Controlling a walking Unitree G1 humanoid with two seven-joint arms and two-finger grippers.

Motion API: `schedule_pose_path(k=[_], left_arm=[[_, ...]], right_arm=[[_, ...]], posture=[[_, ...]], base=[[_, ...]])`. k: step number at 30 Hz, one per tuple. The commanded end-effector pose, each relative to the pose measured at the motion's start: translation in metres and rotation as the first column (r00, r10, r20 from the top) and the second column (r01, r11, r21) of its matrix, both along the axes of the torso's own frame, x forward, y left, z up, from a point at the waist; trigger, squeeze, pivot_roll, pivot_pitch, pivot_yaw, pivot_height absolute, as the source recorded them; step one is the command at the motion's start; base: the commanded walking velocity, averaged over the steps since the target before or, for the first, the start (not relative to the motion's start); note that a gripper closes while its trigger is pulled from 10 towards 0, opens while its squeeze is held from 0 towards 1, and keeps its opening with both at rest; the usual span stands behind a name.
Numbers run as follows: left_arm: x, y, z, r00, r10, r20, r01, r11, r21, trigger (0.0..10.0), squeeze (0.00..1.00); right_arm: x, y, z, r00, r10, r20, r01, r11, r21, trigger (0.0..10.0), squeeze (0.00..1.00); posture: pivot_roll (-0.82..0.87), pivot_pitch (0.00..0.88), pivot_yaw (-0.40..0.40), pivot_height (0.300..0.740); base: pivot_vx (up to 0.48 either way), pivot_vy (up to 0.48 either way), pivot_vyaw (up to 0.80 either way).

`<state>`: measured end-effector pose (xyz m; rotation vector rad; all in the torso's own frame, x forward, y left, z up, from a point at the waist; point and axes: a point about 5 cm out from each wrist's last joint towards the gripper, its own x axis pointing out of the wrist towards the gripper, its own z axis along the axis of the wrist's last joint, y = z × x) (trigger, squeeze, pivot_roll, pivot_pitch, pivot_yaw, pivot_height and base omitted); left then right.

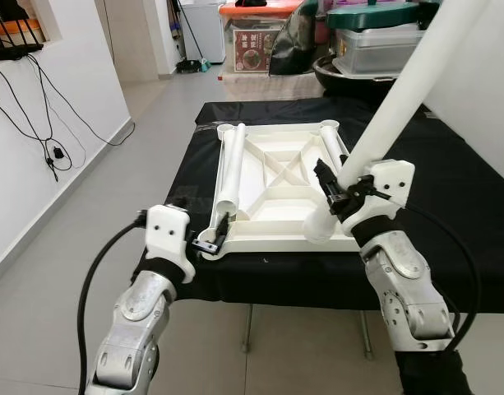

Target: Building children table

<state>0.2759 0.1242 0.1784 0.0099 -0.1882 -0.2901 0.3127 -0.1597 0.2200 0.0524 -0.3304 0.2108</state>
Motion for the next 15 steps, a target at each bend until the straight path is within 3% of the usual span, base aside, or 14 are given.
schedule_pose_path(k=[1, 4, 8, 15], left_arm=[[-0.005, -0.001, -0.006, 1.000, -0.009, -0.004, 0.009, 1.000, 0.010, 10.0, 0.00], [-0.004, -0.001, -0.012, 1.000, 0.003, -0.009, -0.002, 0.999, 0.039, 10.0, 0.00], [0.001, -0.006, 0.004, 1.000, 0.009, 0.011, -0.009, 1.000, 0.025, 10.0, 0.00], [-0.002, -0.006, 0.011, 0.998, -0.021, 0.054, 0.019, 0.999, 0.050, 10.0, 0.00]], right_arm=[[-0.006, 0.000, 0.005, 0.999, -0.017, 0.048, 0.017, 1.000, -0.002, 10.0, 0.00], [-0.004, 0.001, 0.003, 0.998, -0.026, 0.052, 0.026, 1.000, -0.002, 10.0, 0.00], [0.005, 0.007, 0.027, 0.995, 0.016, 0.096, -0.016, 1.000, 0.002, 10.0, 0.00], [0.006, 0.007, 0.040, 0.989, 0.062, 0.132, -0.056, 0.997, -0.050, 10.0, 0.00]], posture=[[-0.01, 0.000, 0.024, 0.740], [-0.02, 0.000, 0.013, 0.740], [-0.01, 0.000, 0.018, 0.740], [-0.03, 0.000, 0.026, 0.740]], base=[[0.000, 0.000, 0.00], [0.000, 0.000, 0.00], [0.000, 0.000, 0.00], [0.000, 0.000, 0.00]])
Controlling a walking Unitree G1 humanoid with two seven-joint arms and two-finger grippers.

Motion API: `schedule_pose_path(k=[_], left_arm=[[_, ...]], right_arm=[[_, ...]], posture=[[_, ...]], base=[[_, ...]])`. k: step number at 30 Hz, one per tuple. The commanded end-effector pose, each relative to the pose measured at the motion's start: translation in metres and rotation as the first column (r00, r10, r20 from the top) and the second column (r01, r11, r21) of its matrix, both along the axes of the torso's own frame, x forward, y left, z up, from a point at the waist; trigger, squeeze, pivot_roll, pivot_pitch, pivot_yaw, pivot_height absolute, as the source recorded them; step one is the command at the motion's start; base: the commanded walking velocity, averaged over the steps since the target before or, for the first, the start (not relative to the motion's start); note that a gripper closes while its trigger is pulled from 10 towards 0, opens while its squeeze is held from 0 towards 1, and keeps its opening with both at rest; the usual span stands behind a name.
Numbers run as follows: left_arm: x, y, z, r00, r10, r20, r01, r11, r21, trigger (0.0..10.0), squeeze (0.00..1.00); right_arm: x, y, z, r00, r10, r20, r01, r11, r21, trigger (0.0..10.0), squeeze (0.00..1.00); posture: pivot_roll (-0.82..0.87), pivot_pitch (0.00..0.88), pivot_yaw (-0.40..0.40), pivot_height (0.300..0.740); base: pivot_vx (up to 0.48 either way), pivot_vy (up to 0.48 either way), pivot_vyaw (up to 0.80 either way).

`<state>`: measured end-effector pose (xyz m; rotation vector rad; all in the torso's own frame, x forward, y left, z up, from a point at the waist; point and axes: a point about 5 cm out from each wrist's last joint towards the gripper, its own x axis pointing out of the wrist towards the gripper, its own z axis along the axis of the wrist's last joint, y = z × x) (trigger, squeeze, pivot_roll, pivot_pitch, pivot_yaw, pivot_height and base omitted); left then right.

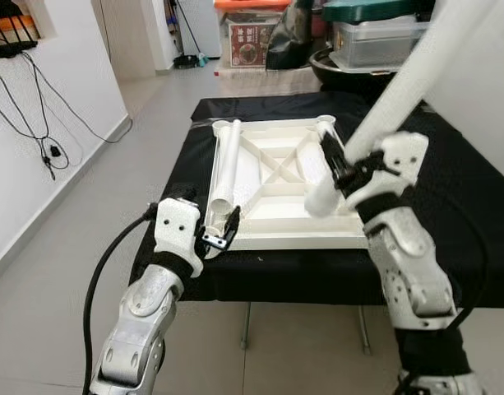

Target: Building children table

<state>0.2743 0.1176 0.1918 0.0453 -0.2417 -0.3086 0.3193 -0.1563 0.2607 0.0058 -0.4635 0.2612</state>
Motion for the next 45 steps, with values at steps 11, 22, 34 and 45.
schedule_pose_path(k=[11, 22, 34, 45], left_arm=[[0.001, -0.009, -0.025, 0.998, -0.040, -0.042, 0.044, 0.994, 0.101, 10.0, 0.00], [-0.020, 0.001, -0.051, 0.996, 0.032, -0.085, -0.017, 0.985, 0.171, 10.0, 0.00], [-0.029, 0.008, -0.061, 0.990, 0.109, -0.090, -0.087, 0.972, 0.219, 10.0, 0.00], [-0.032, 0.013, -0.060, 0.976, 0.209, -0.062, -0.192, 0.958, 0.211, 10.0, 0.00]], right_arm=[[-0.025, -0.004, -0.021, 0.999, -0.049, -0.022, 0.048, 0.998, -0.037, 10.0, 0.00], [-0.035, -0.003, -0.038, 0.997, -0.021, -0.070, 0.011, 0.988, -0.152, 10.0, 0.00], [-0.041, 0.023, -0.058, 0.992, 0.048, -0.121, -0.072, 0.976, -0.206, 10.0, 0.00], [-0.030, 0.051, -0.063, 0.979, 0.163, -0.119, -0.185, 0.960, -0.210, 10.0, 0.00]], posture=[[-0.07, 0.000, 0.081, 0.740], [-0.09, 0.000, 0.050, 0.740], [-0.05, 0.000, 0.037, 0.740], [0.08, 0.000, -0.076, 0.740]], base=[[0.000, 0.000, 0.00], [0.000, 0.000, 0.00], [0.000, 0.000, 0.00], [0.000, 0.000, 0.00]])
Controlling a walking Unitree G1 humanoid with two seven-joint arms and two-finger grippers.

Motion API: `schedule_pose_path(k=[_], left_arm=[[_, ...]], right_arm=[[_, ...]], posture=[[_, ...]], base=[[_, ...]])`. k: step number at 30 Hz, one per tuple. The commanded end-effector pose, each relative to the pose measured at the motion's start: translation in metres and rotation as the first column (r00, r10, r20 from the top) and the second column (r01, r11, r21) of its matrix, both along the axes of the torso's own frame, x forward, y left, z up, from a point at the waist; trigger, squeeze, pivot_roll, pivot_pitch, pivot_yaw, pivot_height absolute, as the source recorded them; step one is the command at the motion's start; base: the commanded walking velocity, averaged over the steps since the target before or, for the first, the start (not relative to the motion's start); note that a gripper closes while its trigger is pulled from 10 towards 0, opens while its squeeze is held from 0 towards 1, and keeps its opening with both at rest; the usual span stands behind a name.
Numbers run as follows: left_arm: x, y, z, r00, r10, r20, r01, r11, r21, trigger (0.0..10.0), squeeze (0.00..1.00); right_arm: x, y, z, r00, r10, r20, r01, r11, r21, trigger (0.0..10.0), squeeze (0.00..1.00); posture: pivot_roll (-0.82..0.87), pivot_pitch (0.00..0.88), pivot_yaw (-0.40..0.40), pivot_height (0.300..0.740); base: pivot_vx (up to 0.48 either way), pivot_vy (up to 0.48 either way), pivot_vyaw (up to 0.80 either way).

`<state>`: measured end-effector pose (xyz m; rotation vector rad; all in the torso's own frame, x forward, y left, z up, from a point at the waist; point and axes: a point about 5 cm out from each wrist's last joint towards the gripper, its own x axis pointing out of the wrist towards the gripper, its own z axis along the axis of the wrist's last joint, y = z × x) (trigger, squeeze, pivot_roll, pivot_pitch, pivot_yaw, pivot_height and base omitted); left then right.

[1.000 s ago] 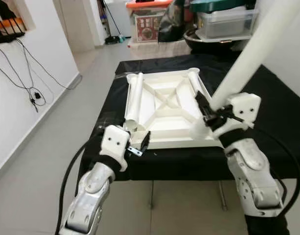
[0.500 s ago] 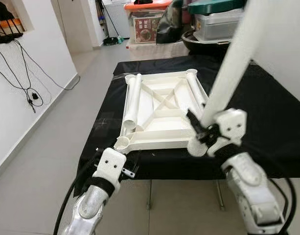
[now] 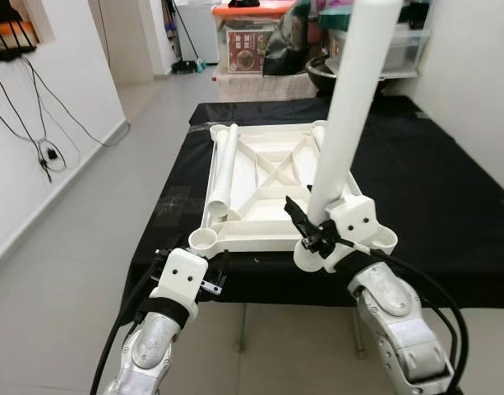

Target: Building children table

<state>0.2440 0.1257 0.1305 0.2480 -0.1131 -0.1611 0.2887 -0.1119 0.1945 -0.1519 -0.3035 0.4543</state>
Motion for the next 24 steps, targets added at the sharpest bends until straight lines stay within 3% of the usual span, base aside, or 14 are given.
schedule_pose_path(k=[1, 13, 24], left_arm=[[-0.002, 0.007, 0.001, 0.999, 0.039, 0.011, -0.039, 0.999, 0.006, 10.0, 0.00], [-0.002, 0.007, 0.002, 1.000, 0.026, 0.005, -0.025, 0.997, -0.070, 10.0, 0.00], [-0.002, 0.009, 0.005, 1.000, 0.001, 0.014, 0.000, 0.997, -0.082, 10.0, 0.00]], right_arm=[[0.002, 0.010, 0.004, 0.999, 0.042, 0.032, -0.041, 0.999, -0.006, 10.0, 0.00], [0.010, 0.017, 0.009, 0.995, 0.086, 0.051, -0.085, 0.996, -0.016, 10.0, 0.00], [0.020, -0.007, 0.024, 0.997, 0.024, 0.075, -0.024, 1.000, 0.010, 10.0, 0.00]], posture=[[0.08, 0.000, -0.084, 0.740], [0.10, 0.000, -0.112, 0.740], [0.06, 0.000, -0.088, 0.740]], base=[[0.000, 0.000, 0.00], [0.000, 0.000, 0.00], [0.000, 0.000, 0.00]])
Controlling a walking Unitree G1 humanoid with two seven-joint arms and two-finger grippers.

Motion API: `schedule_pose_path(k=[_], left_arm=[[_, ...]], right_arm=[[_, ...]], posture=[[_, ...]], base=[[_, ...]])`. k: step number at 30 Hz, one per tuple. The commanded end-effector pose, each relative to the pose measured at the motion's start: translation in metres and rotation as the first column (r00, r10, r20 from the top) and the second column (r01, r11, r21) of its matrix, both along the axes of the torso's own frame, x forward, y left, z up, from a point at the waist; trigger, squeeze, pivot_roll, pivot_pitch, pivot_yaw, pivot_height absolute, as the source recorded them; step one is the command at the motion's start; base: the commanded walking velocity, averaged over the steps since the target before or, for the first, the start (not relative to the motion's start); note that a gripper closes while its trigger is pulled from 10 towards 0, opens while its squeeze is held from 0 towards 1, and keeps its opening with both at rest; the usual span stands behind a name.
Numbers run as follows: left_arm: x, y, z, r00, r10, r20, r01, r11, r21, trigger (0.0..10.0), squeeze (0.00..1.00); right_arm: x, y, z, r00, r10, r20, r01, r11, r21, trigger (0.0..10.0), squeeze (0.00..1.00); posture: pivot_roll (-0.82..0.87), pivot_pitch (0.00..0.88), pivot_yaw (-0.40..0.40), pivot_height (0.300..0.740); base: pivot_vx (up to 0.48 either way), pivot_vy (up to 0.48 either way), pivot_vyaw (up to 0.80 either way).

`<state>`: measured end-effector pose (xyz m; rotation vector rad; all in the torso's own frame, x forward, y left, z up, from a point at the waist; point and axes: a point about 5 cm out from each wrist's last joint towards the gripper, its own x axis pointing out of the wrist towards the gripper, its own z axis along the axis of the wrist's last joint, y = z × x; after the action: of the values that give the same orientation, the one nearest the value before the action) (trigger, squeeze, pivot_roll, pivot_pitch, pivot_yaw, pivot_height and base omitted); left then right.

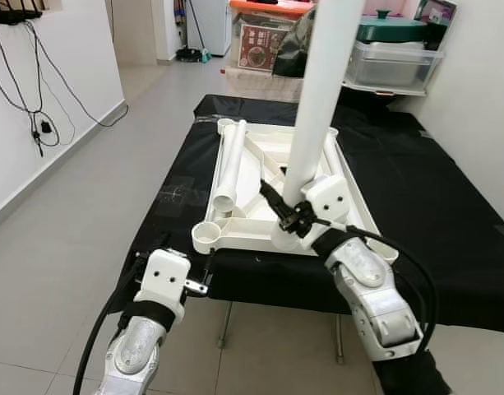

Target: Building children table

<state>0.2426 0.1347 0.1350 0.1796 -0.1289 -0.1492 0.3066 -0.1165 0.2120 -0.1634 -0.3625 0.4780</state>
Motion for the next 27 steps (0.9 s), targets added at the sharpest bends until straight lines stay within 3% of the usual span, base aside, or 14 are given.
schedule_pose_path(k=[1, 4, 16, 18, 27], left_arm=[[0.000, 0.000, 0.001, 1.000, -0.006, 0.003, 0.006, 1.000, -0.012, 10.0, 0.00], [-0.001, -0.005, 0.000, 1.000, -0.030, -0.002, 0.030, 0.999, -0.028, 10.0, 0.00], [0.000, -0.005, 0.002, 0.999, -0.045, -0.001, 0.045, 0.998, -0.047, 10.0, 0.00], [0.000, -0.005, 0.002, 0.999, -0.047, -0.002, 0.047, 0.998, -0.047, 10.0, 0.00], [0.001, -0.007, 0.003, 0.998, -0.059, 0.006, 0.060, 0.997, -0.054, 10.0, 0.00]], right_arm=[[0.002, -0.003, 0.006, 1.000, -0.003, 0.017, 0.003, 1.000, 0.013, 10.0, 0.00], [0.005, -0.011, 0.010, 0.999, -0.037, 0.019, 0.037, 0.999, 0.019, 10.0, 0.00], [0.008, -0.011, 0.015, 0.998, -0.049, 0.026, 0.049, 0.999, 0.017, 10.0, 0.00], [0.009, -0.012, 0.016, 0.998, -0.052, 0.027, 0.051, 0.999, 0.018, 10.0, 0.00], [0.012, -0.014, 0.020, 0.997, -0.059, 0.046, 0.059, 0.998, 0.007, 10.0, 0.00]], posture=[[0.06, 0.000, -0.088, 0.740], [0.05, 0.000, -0.079, 0.740], [0.04, 0.000, -0.073, 0.740], [0.04, 0.000, -0.071, 0.740], [0.04, 0.000, -0.068, 0.740]], base=[[0.000, 0.000, 0.00], [0.000, 0.000, -0.42], [0.000, 0.000, -0.17], [0.255, 0.000, -0.80], [0.316, 0.000, 0.00]])
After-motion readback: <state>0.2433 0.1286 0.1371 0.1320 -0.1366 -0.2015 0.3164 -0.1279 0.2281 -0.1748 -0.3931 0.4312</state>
